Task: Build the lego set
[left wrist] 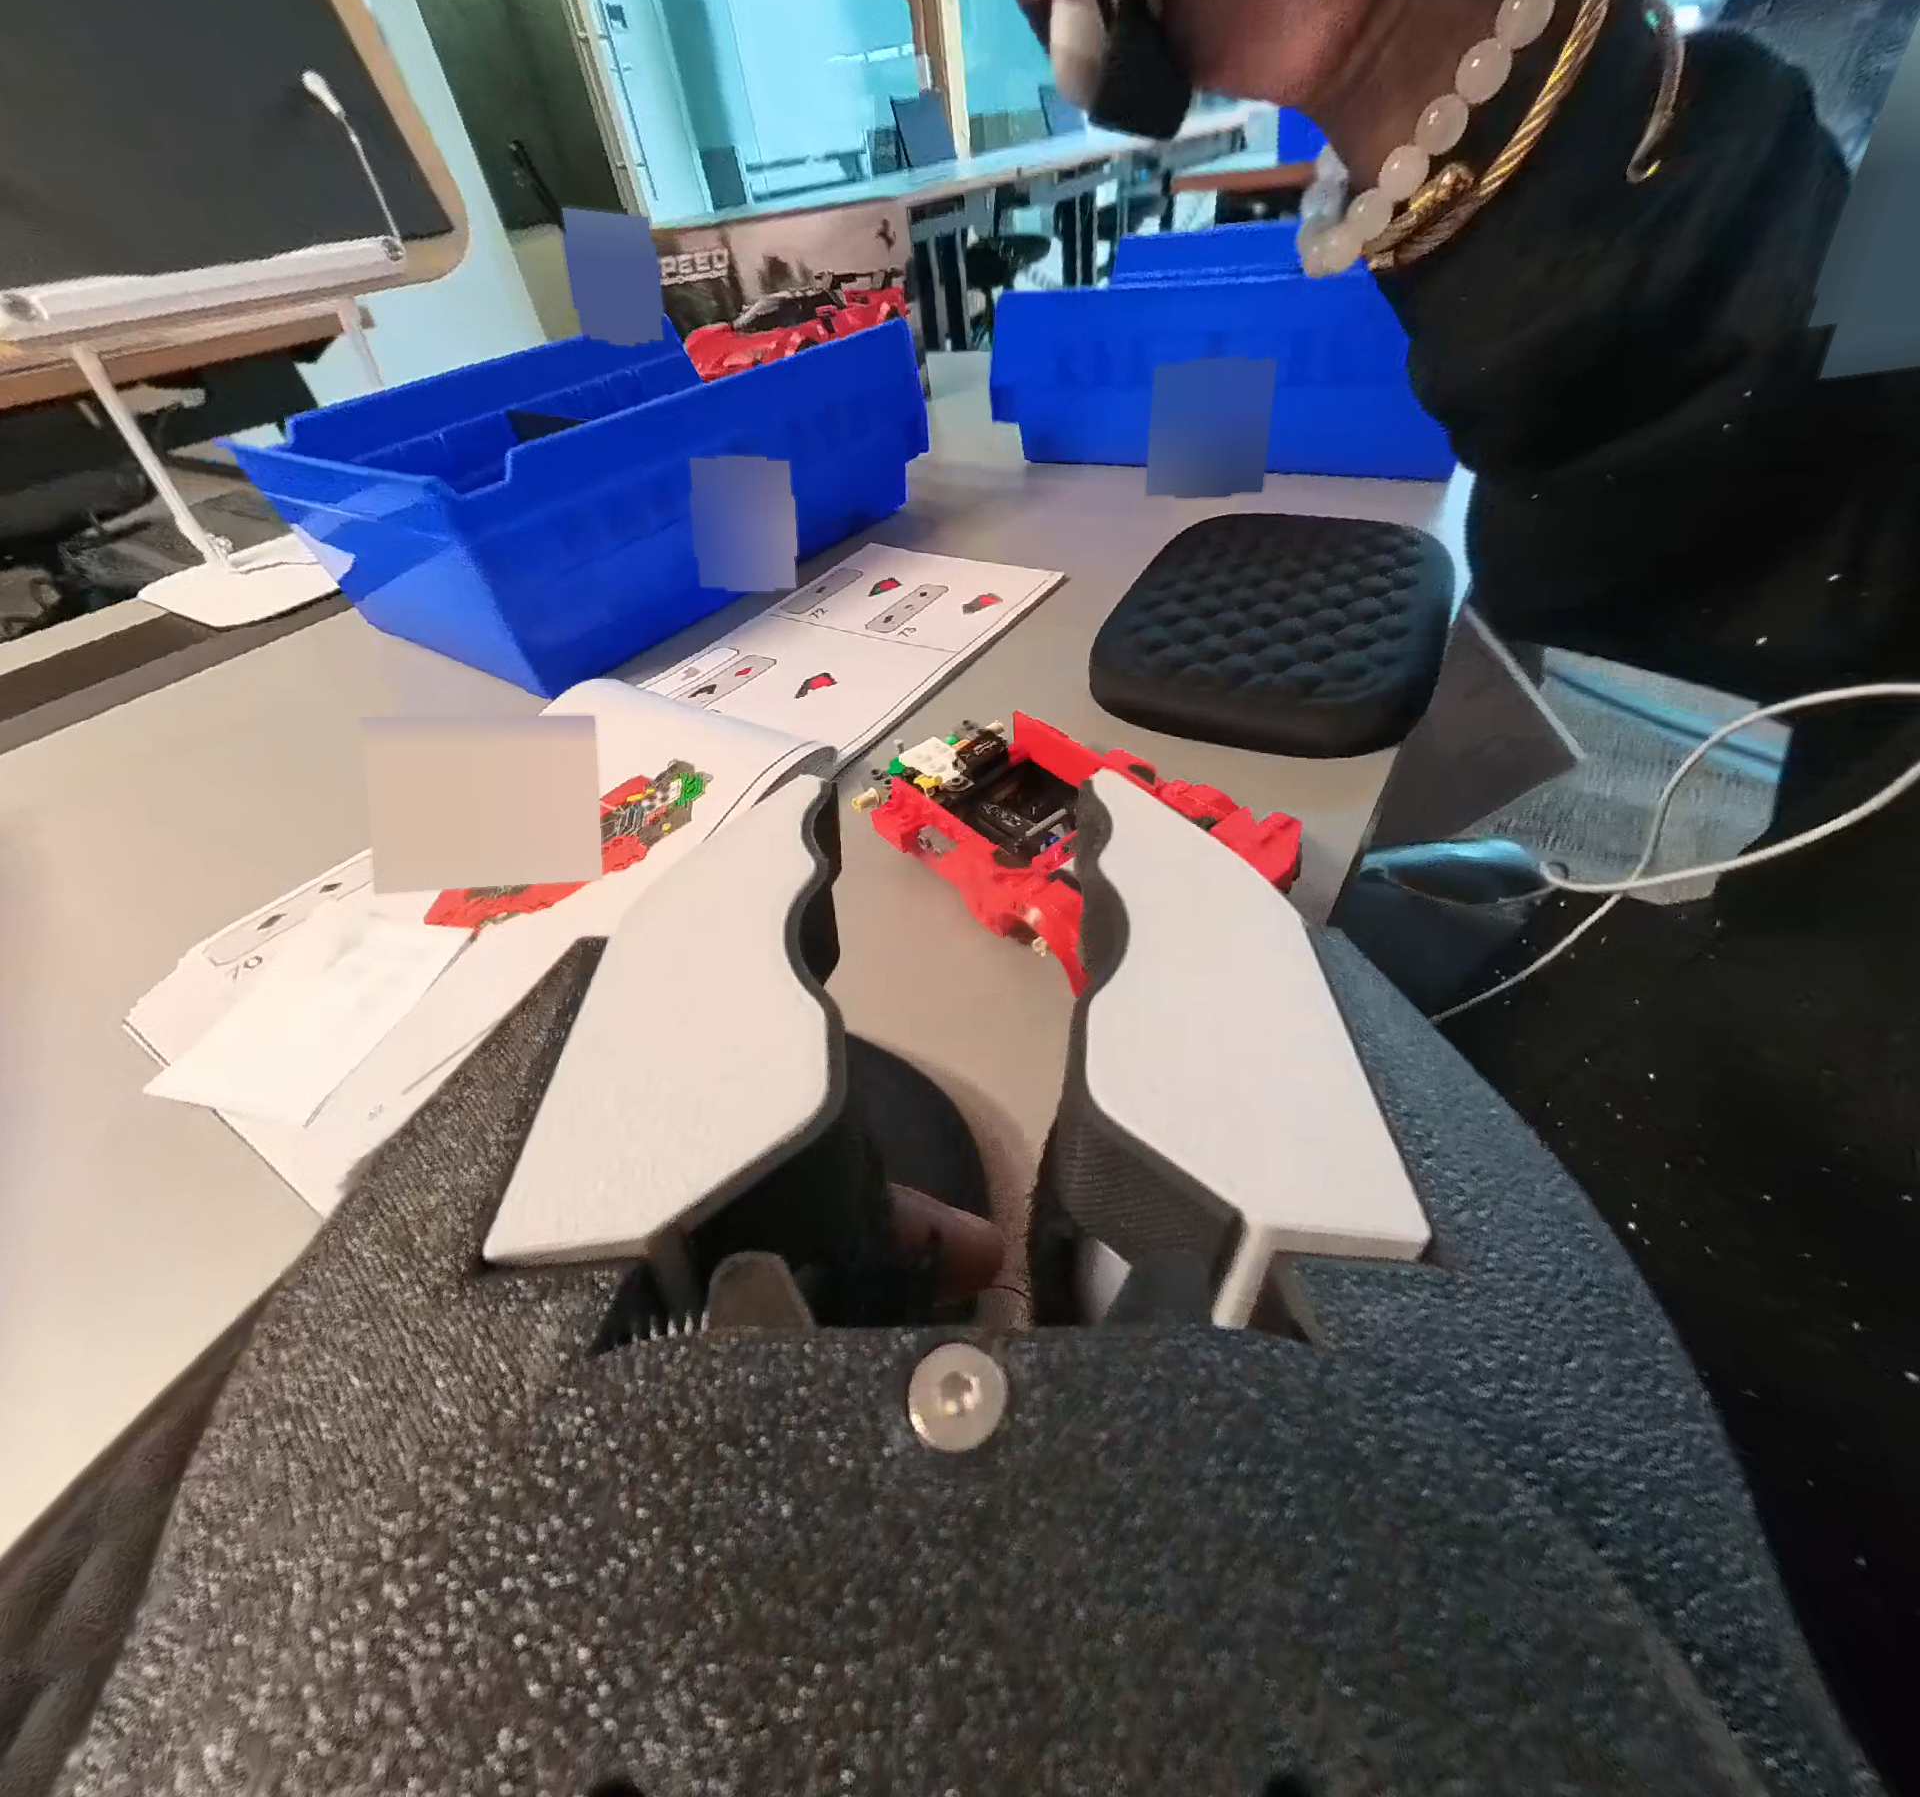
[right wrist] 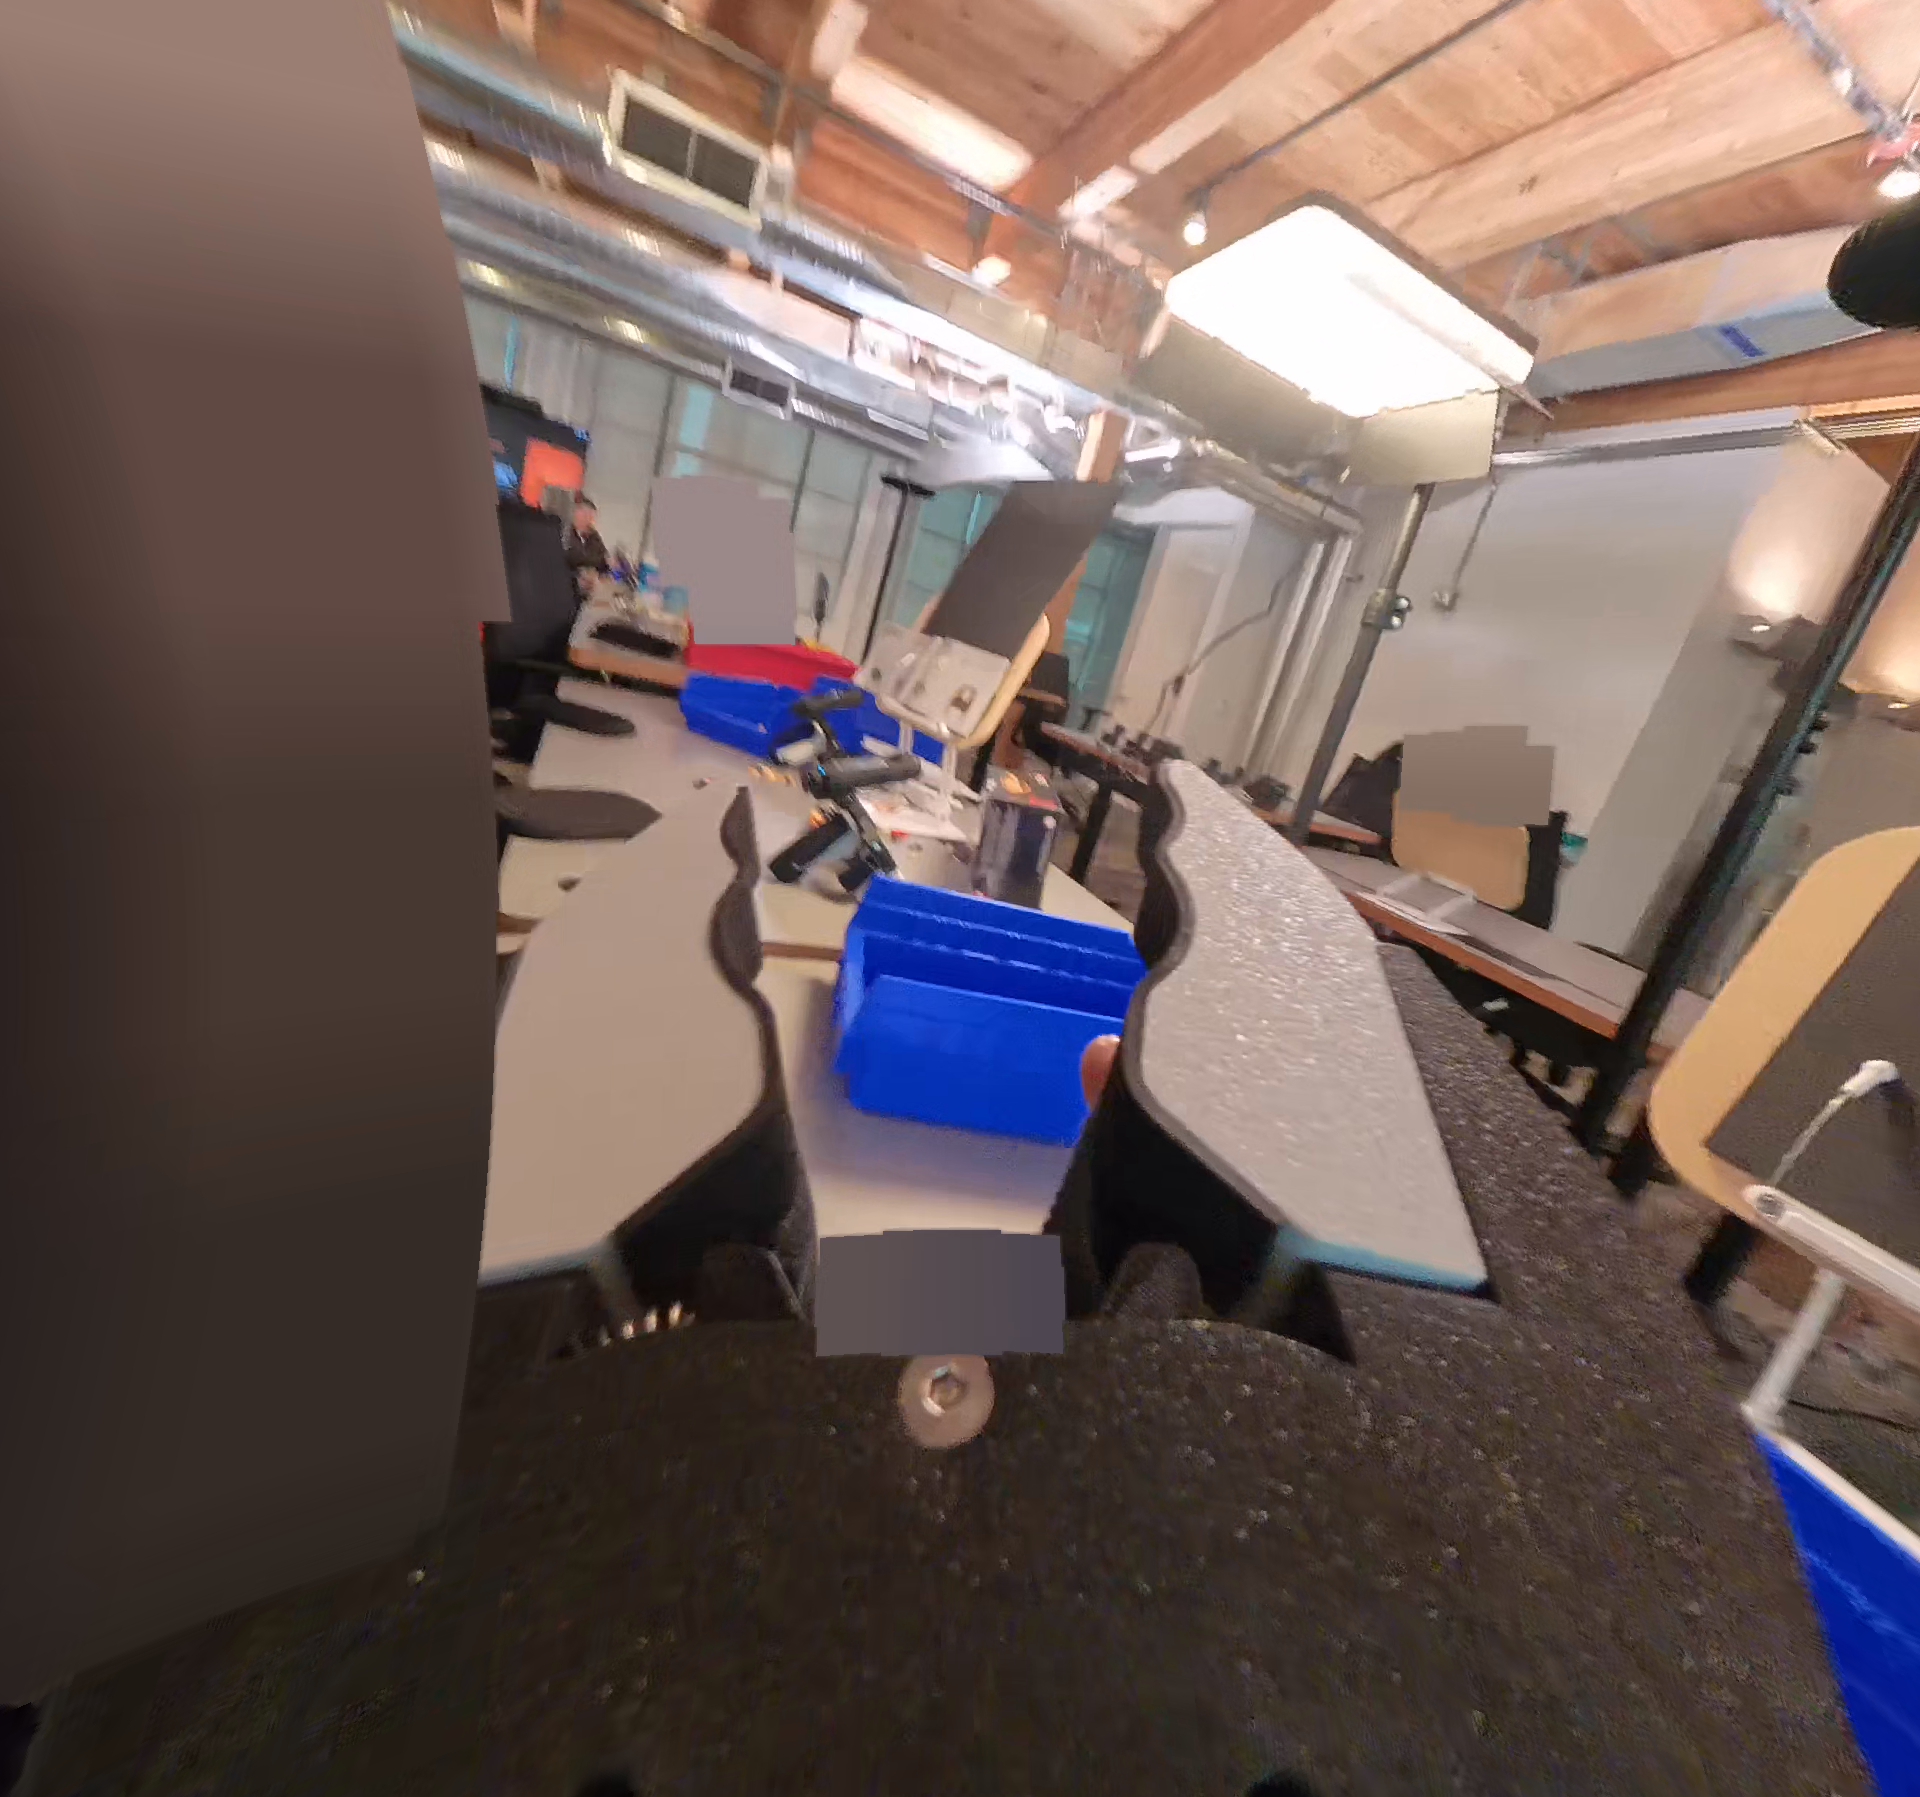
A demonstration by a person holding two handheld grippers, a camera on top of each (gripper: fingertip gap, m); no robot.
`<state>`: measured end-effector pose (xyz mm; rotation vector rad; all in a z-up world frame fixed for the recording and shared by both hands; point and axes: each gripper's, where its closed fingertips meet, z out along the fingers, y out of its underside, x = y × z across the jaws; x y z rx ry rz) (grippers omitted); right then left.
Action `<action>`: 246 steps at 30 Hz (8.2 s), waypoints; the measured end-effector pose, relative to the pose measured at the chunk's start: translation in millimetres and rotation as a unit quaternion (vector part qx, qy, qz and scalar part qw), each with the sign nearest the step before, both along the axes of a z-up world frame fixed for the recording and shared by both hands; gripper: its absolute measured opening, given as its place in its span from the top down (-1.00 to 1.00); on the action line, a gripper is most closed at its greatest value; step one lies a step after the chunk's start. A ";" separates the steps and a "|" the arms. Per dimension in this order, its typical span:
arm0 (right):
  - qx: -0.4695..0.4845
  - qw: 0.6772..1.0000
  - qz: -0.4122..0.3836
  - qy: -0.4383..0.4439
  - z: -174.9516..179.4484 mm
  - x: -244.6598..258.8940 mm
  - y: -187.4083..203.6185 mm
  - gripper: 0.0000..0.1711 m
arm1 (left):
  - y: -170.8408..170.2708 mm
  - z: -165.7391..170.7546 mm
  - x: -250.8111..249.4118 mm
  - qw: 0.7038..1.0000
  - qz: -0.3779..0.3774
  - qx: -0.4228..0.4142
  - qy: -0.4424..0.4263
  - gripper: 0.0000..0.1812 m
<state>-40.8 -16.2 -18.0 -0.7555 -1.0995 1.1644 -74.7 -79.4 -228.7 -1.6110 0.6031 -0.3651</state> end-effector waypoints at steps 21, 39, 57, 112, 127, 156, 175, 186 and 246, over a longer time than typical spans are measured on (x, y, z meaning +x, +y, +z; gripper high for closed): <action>0.167 0.976 -0.137 -0.040 23.8 -75.9 -26.5 1.00 | -12.1 28.8 -34.2 0.970 -0.045 0.024 -0.238 0.52; 0.311 0.928 -0.173 -0.110 26.9 -138.4 -48.6 1.00 | -9.2 26.3 -33.5 0.969 -0.048 0.009 -0.244 0.52; 0.232 0.947 -0.187 -0.121 15.9 -61.5 -4.4 0.94 | -1.3 60.1 -23.0 0.993 -0.020 0.072 -0.095 0.47; 0.460 0.814 -0.248 -0.253 45.5 14.1 -4.0 1.00 | 32.8 246.8 73.2 0.946 -0.006 0.239 0.218 -0.07; 0.467 0.812 -0.225 -0.268 39.3 16.8 -7.0 1.00 | 30.7 247.7 73.6 0.943 -0.008 0.243 0.225 -0.06; 0.442 0.830 -0.204 -0.274 32.6 20.8 -5.0 1.00 | 33.0 244.1 73.8 0.945 -0.018 0.239 0.224 -0.02; 0.393 0.881 -0.137 -0.223 34.4 33.1 -28.7 0.14 | 12.4 257.0 77.4 0.896 -0.078 0.373 0.229 1.00; 0.410 0.852 -0.216 -0.242 43.0 41.6 0.2 1.00 | 34.2 249.2 70.2 0.881 -0.016 0.315 0.352 -0.01; -0.156 0.707 0.043 -0.688 -253.5 27.8 11.1 0.92 | 29.7 -36.3 17.3 0.966 0.017 -0.235 0.107 0.91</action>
